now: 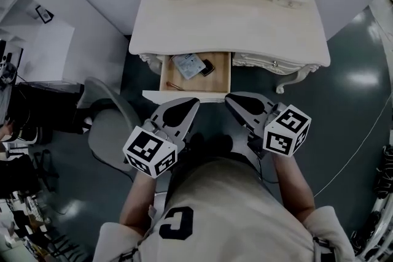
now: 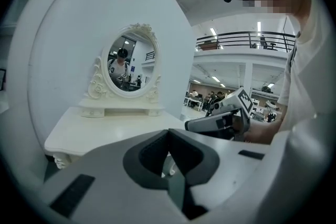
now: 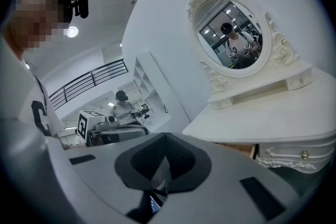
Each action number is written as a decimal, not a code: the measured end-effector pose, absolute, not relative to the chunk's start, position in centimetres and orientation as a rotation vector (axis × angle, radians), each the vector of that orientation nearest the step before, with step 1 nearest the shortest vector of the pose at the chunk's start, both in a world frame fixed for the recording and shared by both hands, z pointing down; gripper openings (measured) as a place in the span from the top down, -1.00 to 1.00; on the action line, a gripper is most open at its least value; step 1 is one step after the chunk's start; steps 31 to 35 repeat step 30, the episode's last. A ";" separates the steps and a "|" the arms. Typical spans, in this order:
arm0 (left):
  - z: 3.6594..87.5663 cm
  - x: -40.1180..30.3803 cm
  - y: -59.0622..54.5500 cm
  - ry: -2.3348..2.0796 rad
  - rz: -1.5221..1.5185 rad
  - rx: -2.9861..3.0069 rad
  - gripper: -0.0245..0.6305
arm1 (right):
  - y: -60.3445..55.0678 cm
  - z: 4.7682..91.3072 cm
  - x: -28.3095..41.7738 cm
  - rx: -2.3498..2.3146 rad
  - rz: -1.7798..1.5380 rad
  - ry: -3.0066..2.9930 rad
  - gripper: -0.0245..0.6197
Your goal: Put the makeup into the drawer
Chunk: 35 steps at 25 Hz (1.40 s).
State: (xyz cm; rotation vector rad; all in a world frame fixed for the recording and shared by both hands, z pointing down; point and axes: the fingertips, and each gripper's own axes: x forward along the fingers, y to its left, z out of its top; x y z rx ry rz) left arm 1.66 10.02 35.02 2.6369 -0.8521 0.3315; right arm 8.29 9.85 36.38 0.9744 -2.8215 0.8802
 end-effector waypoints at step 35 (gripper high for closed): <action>36.1 -7.0 7.7 -0.758 0.284 2.648 0.76 | 8.1 36.8 -1.6 0.970 0.809 -2.743 0.84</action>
